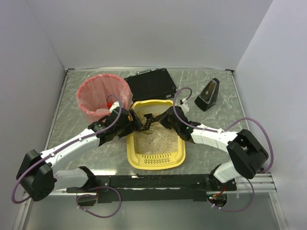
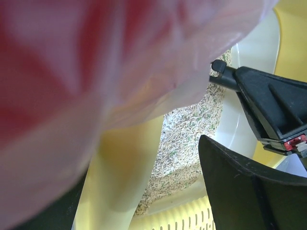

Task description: Clean the litter box

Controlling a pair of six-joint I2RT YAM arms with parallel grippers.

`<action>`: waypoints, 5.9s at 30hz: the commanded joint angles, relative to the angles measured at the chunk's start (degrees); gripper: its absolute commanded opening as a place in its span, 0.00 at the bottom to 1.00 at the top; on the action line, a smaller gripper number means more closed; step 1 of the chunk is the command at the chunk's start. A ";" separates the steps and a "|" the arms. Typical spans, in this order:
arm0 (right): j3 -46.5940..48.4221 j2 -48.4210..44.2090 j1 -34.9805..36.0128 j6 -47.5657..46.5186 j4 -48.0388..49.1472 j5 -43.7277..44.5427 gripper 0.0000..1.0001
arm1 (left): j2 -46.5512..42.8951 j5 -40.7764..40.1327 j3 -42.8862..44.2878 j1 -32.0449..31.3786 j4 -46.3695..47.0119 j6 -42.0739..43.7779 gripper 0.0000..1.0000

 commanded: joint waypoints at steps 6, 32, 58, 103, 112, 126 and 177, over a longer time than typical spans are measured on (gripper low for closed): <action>-12.94 1.23 0.08 -4.71 18.03 -3.59 0.00 | 0.28 1.52 1.90 -0.45 1.48 -1.58 0.94; -16.28 -8.97 -1.15 0.63 12.77 -5.26 0.00 | 1.69 -0.85 3.74 -0.45 -2.39 -4.13 0.95; -23.75 -28.48 -1.59 0.55 8.12 2.83 0.00 | 3.36 -0.77 4.71 -0.45 -2.66 -5.53 0.95; -24.73 -45.01 -3.61 1.16 3.28 -0.33 0.00 | 9.33 -20.27 18.51 -4.67 -28.31 1.32 0.93; -24.99 -44.92 -3.61 0.72 5.12 -1.21 0.00 | 8.90 -22.30 17.28 -4.58 -30.69 0.09 0.93; -23.67 -48.52 -3.61 0.10 0.91 -0.07 0.00 | 7.32 -18.70 18.51 -4.14 -25.08 7.81 0.92; -26.40 -54.06 -3.79 0.98 -0.94 0.63 0.00 | 24.19 -16.50 33.98 -5.10 -36.93 20.13 0.42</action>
